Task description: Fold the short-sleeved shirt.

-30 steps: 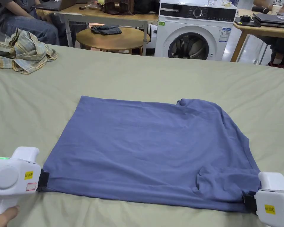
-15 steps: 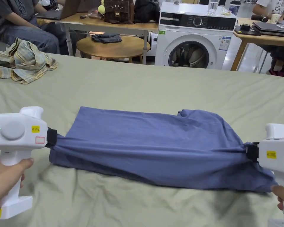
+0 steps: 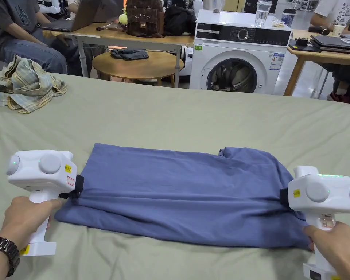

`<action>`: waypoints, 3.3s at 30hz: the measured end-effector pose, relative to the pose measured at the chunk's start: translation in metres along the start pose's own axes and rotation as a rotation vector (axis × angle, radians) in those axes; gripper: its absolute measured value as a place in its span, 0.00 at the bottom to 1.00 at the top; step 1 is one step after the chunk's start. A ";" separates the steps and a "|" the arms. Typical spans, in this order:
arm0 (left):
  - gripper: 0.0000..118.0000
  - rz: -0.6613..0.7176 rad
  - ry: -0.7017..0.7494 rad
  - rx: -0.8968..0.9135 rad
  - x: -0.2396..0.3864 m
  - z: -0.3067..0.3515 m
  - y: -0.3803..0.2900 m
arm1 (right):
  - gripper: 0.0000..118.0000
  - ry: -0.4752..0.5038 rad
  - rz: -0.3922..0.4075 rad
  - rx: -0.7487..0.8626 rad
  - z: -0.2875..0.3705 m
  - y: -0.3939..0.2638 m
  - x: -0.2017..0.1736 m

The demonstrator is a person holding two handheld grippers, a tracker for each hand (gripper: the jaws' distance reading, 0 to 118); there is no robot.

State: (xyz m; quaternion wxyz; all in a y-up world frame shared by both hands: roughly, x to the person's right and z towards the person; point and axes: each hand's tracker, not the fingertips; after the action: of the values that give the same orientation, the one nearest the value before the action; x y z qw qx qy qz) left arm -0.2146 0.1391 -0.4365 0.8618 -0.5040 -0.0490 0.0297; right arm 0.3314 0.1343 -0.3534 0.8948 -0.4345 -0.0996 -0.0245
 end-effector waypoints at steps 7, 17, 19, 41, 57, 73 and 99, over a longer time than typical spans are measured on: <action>0.40 -0.059 0.003 0.152 0.011 0.043 -0.017 | 0.43 -0.021 -0.036 0.232 0.042 -0.010 -0.015; 0.14 -0.153 -0.005 0.412 0.029 0.110 -0.118 | 0.00 -0.003 -0.047 0.462 0.120 -0.069 -0.055; 0.00 -0.131 0.047 0.424 0.030 0.114 -0.130 | 0.00 0.013 -0.032 0.479 0.128 -0.080 -0.059; 0.42 -0.058 0.061 -0.138 0.006 0.022 -0.045 | 0.00 -0.019 -0.013 0.337 0.113 -0.110 -0.043; 0.00 -0.155 0.025 -0.018 0.009 0.057 -0.079 | 0.47 -0.025 -0.022 0.045 0.073 -0.070 0.029; 0.00 -0.122 0.000 0.048 0.003 0.074 -0.092 | 0.02 0.066 0.007 -0.098 0.057 -0.078 0.029; 0.15 -0.098 0.006 -0.037 -0.021 0.098 -0.152 | 0.43 -0.072 0.107 -0.139 0.118 -0.140 0.012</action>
State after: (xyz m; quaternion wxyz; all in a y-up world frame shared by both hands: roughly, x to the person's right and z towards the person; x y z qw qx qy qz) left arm -0.2466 0.1473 -0.2576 0.8530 -0.5168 -0.0716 -0.0152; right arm 0.3063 0.1406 -0.1715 0.8583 -0.5009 -0.1066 0.0323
